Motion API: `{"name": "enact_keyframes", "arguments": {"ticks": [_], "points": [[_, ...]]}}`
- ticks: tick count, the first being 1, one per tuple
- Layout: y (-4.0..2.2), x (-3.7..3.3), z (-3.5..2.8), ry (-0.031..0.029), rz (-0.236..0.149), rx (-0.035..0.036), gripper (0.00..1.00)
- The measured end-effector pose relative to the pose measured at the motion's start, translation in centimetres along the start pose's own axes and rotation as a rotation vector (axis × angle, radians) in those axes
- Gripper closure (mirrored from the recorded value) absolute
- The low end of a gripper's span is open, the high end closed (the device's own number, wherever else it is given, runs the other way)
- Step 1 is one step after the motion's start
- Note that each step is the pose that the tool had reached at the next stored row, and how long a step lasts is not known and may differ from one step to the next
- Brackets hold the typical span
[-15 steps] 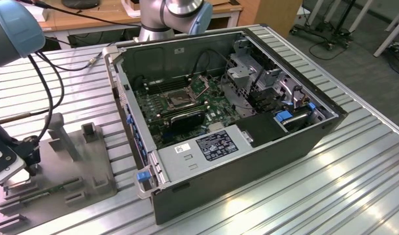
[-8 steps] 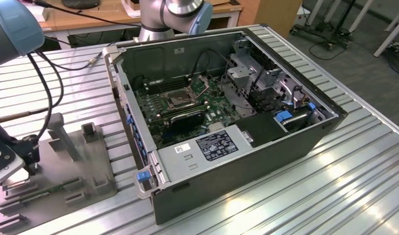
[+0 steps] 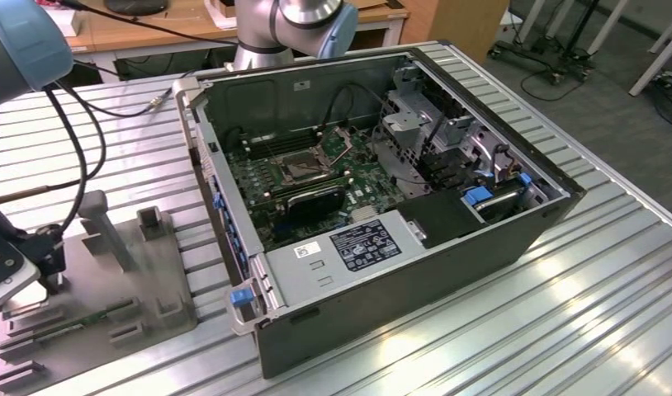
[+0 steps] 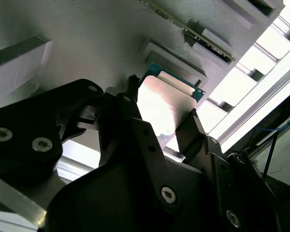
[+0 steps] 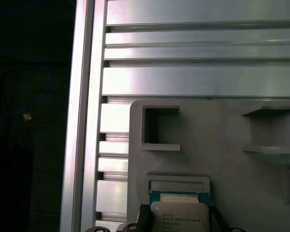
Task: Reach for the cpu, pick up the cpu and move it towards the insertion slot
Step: 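Pick up the cpu and move it towards the insertion slot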
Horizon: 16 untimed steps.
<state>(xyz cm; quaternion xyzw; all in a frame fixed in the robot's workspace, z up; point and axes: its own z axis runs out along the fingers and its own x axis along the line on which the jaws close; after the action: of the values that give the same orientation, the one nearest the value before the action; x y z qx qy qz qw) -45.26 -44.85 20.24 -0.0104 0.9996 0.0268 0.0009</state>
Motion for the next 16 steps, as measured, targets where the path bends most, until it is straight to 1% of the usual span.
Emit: {"name": "enact_keyframes", "arguments": {"ticks": [15, 16], "points": [[0.02, 0.0, -0.42, 0.0002, 0.0, 0.0001, 0.45], [0.03, 0.0, -0.55, 0.0003, 0.0, 0.0002, 0.45]]}}
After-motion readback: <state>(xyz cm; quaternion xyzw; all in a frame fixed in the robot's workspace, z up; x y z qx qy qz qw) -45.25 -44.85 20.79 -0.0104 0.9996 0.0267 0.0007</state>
